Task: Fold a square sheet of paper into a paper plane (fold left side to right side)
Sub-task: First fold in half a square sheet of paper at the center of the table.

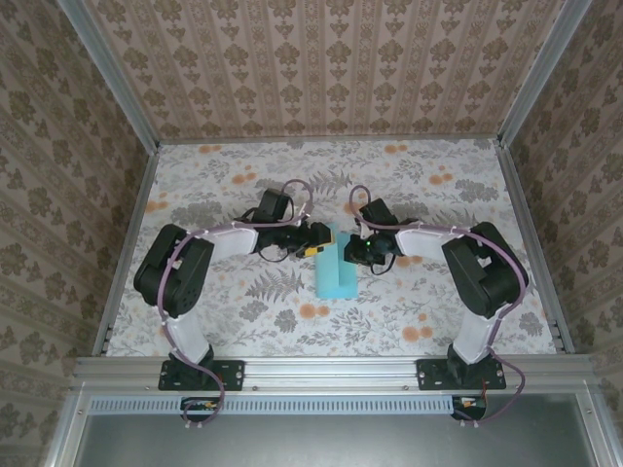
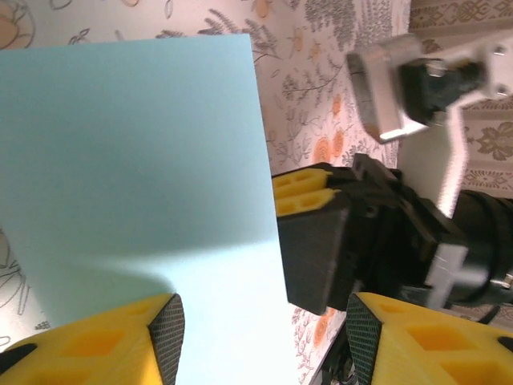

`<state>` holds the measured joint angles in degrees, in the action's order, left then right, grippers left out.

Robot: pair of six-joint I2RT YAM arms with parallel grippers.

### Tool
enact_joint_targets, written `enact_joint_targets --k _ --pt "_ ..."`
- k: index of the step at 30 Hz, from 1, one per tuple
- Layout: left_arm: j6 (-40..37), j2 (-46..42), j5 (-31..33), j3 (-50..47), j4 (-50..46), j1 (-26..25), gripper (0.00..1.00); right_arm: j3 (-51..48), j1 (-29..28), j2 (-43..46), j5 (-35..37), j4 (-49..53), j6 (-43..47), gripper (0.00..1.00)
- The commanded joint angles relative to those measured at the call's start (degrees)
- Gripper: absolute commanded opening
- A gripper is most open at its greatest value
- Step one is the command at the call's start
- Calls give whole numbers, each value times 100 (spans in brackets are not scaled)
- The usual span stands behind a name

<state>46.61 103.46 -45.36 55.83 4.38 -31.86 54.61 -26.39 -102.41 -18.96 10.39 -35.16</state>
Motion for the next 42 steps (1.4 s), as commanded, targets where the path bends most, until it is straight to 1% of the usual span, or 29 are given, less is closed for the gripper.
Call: enact_joint_targets --k 1,5,8,12,14,19,24,26,28,30,33,34,35,40,42 --pt "94 125 -82 199 110 -31 55 -199 151 485 34 -35 -134 19" --pt "60 191 -31 209 37 -31 47 -321 295 937 -169 -150 -154 27" --pt "45 225 8 212 -6 -31 40 -419 358 1121 -572 -408 -289 33" --pt "21 236 45 228 -47 -48 34 -534 357 1064 -1273 -1062 -712 43" --pt "10 240 58 235 -85 -49 32 -590 363 966 -1473 -1358 -938 46" --pt "6 236 79 234 -116 -49 28 -524 311 687 -1652 -1436 -1087 48" --pt "2 218 97 209 -121 -49 27 -415 251 472 -1778 -1322 -1090 47" --pt "1 227 103 211 -119 -51 27 -398 232 430 -1817 -1325 -1084 45" --pt "4 227 101 210 -125 -49 27 -368 219 411 -1847 -1315 -1079 39" --pt "-3 216 104 213 -137 -49 27 -349 218 397 -1849 -1259 -1023 29" --pt "-70 136 149 209 -222 -49 28 -281 221 365 -1736 -1013 -872 7" --pt "-115 86 179 213 -287 -49 30 -264 222 358 -1668 -930 -824 3" --pt "-183 20 237 226 -396 -49 33 -243 222 355 -1580 -840 -765 1" --pt "-633 -403 697 215 -1204 -22 48 -122 215 303 -1024 -317 -479 1" --pt "-788 -501 810 218 -1530 -25 51 -92 220 240 -880 -221 -423 2"
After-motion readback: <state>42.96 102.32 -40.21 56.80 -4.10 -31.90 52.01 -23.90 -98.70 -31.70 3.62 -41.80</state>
